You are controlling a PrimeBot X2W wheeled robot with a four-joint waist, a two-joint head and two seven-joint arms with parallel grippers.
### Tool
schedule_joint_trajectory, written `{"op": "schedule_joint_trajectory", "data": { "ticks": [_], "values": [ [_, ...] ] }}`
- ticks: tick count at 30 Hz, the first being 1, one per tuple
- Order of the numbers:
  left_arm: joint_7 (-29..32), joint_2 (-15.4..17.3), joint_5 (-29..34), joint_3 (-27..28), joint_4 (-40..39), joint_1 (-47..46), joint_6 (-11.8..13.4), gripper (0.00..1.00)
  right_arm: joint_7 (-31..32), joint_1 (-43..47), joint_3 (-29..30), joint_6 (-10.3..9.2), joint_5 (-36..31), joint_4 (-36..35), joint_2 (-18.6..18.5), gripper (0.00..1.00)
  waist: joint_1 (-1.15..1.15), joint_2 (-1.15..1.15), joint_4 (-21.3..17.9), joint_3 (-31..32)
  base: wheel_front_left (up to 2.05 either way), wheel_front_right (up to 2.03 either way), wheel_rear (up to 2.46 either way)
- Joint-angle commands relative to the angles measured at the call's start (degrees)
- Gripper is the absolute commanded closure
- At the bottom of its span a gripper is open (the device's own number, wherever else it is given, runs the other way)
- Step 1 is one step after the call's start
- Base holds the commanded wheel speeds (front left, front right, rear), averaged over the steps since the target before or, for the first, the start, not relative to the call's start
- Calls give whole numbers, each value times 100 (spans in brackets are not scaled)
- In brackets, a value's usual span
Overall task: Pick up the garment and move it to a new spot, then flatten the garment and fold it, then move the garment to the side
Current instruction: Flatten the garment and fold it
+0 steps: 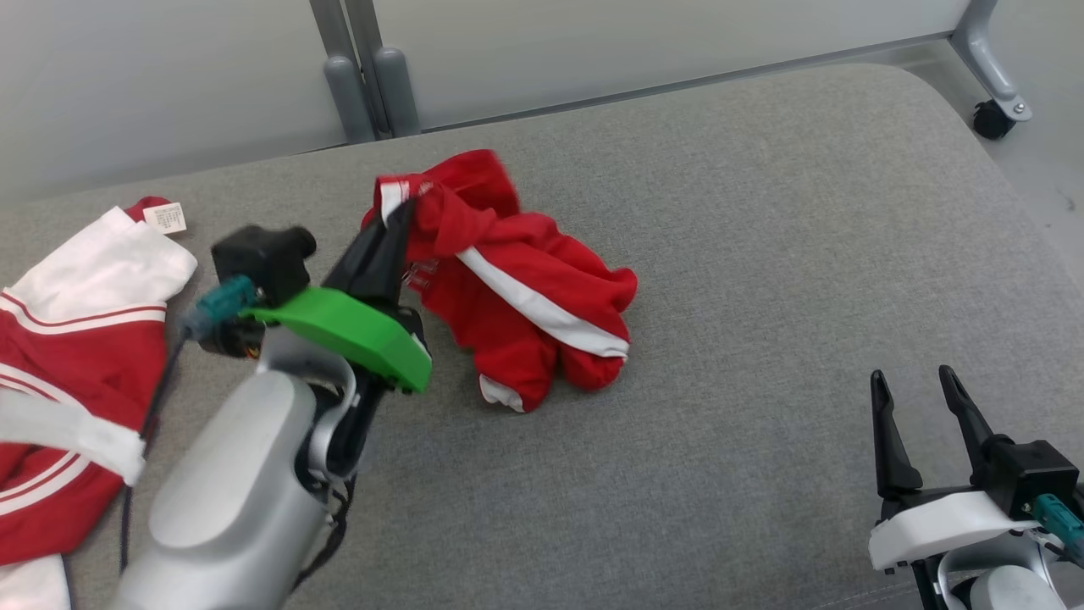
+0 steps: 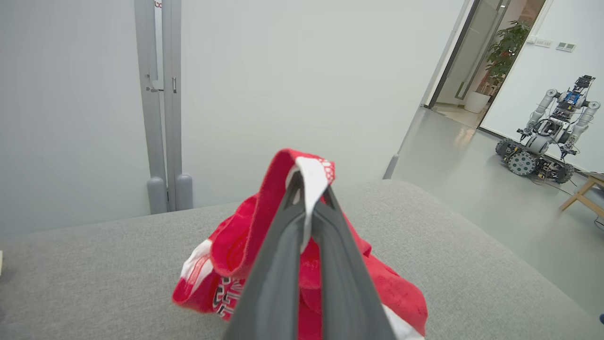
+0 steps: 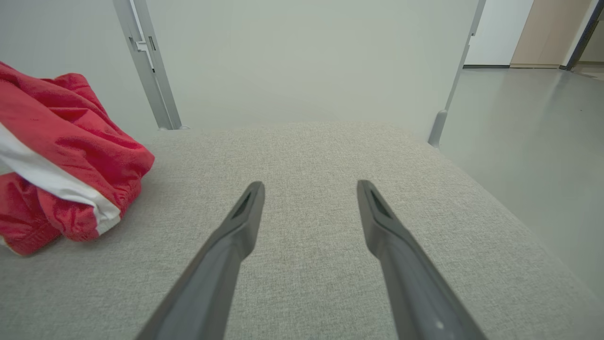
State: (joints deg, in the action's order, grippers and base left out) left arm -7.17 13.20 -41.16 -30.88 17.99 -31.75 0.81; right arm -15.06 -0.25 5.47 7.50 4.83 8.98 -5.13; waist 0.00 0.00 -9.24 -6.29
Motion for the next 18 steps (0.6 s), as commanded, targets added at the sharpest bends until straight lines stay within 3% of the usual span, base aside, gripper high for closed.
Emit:
{"op": "schedule_joint_trajectory", "data": {
  "ticks": [1,9,18],
  "values": [
    [199,144,69,31,-210,-202,40,100,-17,-64,-19,-2,29,16,8,0,0,0,34,34,0,0,0],
    [1540,647,-34,-1,-1035,-1142,17,100,-17,-112,-101,-2,72,49,35,0,0,0,-37,76,0,0,0],
    [2654,1299,-388,314,-888,-2134,-225,100,-17,-154,-157,-2,101,77,-56,0,0,0,-290,69,0,0,0]
  ]
}}
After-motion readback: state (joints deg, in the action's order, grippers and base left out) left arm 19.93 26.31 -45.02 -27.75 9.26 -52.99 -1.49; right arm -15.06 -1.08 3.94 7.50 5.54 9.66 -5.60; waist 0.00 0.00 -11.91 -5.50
